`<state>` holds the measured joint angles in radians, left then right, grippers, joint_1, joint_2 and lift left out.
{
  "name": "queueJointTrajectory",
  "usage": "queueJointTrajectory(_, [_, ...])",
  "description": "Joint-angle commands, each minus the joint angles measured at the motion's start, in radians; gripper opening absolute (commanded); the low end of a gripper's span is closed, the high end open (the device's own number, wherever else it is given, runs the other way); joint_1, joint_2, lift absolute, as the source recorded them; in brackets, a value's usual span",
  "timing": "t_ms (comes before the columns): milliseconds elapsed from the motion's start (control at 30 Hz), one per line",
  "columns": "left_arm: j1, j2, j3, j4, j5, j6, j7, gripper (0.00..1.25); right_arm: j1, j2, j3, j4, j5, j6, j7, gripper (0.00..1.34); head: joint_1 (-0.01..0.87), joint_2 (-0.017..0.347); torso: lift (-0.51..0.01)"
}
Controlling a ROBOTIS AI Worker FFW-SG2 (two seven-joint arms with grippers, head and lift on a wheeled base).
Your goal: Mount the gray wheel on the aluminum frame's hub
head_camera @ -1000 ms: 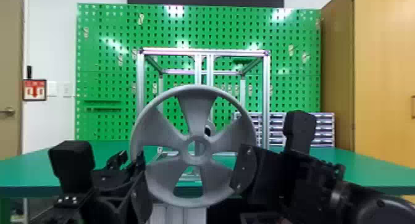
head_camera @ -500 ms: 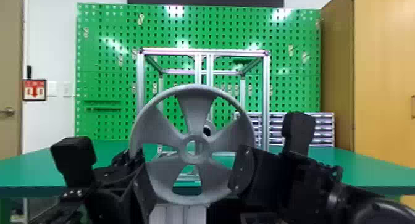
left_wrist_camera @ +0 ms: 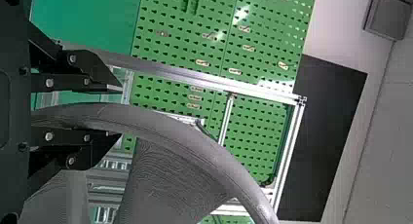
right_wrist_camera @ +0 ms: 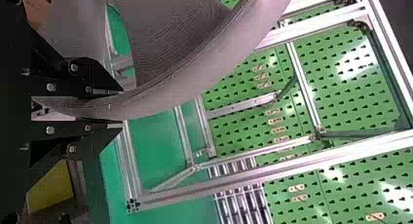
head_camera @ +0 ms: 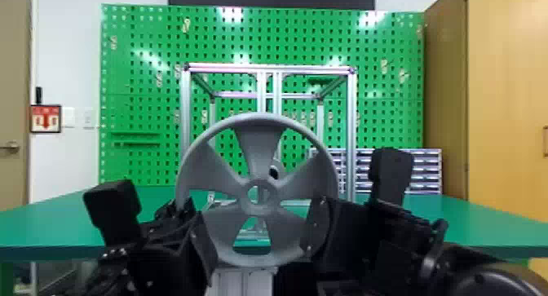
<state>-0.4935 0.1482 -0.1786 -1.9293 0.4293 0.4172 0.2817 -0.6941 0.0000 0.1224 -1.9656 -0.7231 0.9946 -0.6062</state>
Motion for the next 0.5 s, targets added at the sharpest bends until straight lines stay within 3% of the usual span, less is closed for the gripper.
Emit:
queueJointTrajectory(0, [-0.022,-0.01,-0.025,0.015,-0.021,-0.001,0.017,0.33,-0.005,0.001,0.008,0.007,0.021,-0.002,0.0,0.22,-0.005,0.006,-0.499])
queueJointTrajectory(467, [-0.074,-0.024,-0.064,0.052,-0.037,0.0,0.057,0.33,-0.036,0.001,0.017,0.036,0.04,-0.004,0.0,0.22,-0.005,0.006,-0.499])
